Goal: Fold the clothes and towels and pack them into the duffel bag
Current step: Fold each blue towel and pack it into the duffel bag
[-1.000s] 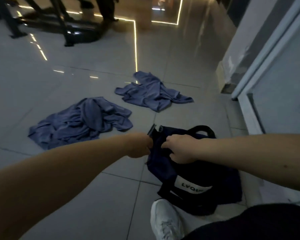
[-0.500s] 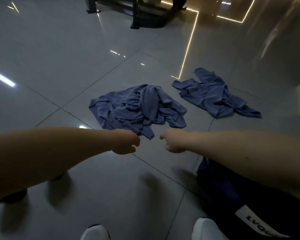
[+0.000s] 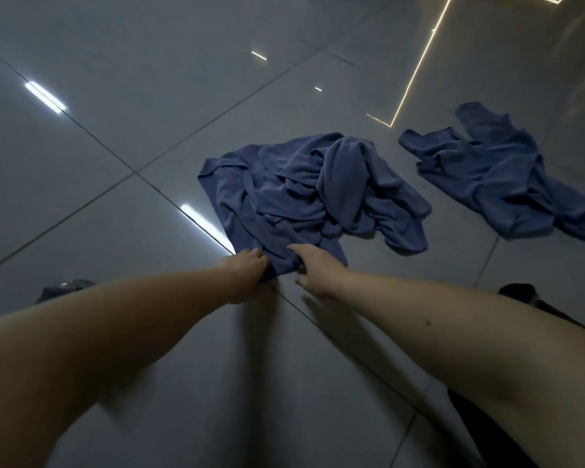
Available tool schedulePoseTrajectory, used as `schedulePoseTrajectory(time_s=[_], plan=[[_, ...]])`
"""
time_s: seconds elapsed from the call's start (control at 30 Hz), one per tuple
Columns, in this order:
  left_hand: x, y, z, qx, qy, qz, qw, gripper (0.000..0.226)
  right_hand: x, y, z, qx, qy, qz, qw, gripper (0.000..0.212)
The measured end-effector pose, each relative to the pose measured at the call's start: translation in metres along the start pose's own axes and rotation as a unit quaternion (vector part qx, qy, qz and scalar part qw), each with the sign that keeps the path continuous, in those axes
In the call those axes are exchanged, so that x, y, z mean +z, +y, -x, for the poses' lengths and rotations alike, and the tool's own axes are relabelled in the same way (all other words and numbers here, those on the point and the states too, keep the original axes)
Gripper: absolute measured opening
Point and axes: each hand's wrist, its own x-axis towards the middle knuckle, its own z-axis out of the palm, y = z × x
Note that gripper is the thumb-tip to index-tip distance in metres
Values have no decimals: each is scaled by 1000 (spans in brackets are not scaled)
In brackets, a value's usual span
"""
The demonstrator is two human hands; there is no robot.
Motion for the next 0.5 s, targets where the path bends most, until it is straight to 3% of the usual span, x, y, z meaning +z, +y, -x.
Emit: schedulePoseTrajectory(time_s=[0.1, 0.2, 0.3, 0.4, 0.5], plan=[[12, 4, -9, -30, 29, 17, 999, 43, 18, -1, -11, -5, -23, -4, 1000, 82], [20, 8, -7, -62, 24, 15, 998, 28, 25, -7, -10, -16, -12, -6, 1000, 79], [28, 13, -2, -55, 18, -7, 998, 28, 33, -11, -5, -31, -48, 64, 996, 74], [35, 17, 8, -44, 31, 12, 998, 35, 47, -13, 2, -21, -59, 185, 981, 56], [43, 18, 15, -52, 33, 43, 997, 38, 58, -12, 10, -17, 20, 241, 970, 33]])
